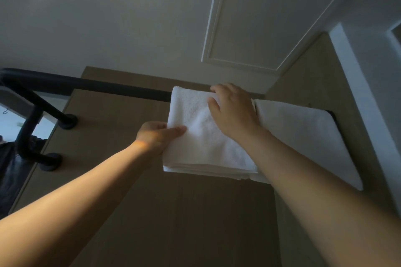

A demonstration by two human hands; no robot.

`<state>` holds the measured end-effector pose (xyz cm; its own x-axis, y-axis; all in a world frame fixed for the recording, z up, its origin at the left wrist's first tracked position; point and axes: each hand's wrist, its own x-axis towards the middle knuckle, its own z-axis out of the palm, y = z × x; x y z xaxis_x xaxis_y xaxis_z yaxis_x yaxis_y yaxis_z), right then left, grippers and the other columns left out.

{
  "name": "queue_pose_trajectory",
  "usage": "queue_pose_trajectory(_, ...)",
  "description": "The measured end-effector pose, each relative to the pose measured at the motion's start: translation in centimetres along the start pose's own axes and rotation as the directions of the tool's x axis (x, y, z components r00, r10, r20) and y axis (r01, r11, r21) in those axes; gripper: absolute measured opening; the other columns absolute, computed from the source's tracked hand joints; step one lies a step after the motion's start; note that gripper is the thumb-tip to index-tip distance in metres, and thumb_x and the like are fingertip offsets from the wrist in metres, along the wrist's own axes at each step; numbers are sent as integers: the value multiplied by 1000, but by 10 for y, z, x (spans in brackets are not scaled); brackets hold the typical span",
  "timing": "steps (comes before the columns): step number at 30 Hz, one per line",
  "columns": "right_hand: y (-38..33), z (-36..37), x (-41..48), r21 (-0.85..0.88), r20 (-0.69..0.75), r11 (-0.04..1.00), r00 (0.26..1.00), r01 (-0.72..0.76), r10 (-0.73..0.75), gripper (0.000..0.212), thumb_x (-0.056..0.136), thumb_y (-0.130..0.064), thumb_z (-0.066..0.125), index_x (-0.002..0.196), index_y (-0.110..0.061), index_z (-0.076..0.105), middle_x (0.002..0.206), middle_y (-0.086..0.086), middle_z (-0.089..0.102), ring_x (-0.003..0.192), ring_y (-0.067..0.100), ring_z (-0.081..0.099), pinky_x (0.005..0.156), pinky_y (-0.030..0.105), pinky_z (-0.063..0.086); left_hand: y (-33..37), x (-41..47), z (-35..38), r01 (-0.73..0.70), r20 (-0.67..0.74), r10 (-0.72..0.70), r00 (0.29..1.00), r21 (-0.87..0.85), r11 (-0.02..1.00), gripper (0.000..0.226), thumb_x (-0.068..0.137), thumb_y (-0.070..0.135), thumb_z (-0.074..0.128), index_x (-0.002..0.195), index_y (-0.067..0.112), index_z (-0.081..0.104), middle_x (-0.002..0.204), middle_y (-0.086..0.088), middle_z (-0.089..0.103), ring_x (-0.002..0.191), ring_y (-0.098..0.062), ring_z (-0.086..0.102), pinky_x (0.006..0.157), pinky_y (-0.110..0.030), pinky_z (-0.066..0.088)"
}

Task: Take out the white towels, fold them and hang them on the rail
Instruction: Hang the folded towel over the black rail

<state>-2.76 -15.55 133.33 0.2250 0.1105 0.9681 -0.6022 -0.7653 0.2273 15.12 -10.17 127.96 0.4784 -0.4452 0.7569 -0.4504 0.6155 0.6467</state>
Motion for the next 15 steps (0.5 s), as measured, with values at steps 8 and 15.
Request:
queue_pose_trajectory(8, 25, 25, 22, -141, 123, 985, 985, -102, 120, 52, 102, -53, 25, 108, -13, 58, 116, 11, 63, 112, 30, 54, 101, 44, 38, -1, 3, 1, -2, 14, 2, 1000, -6, 1000, 33, 72, 30, 84, 93, 8, 71, 89, -7, 76, 78, -24, 74, 74, -40, 61)
queue_pose_trajectory(15, 47, 19, 20, -140, 155, 983, 978, -118, 139, 53, 103, -50, 23, 113, -10, 56, 122, 13, 60, 118, 31, 51, 104, 42, 36, 1, 3, 10, -16, 31, 15, 999, 38, 999, 29, 75, 32, 82, 91, 10, 73, 91, -6, 75, 83, -24, 73, 81, -43, 60)
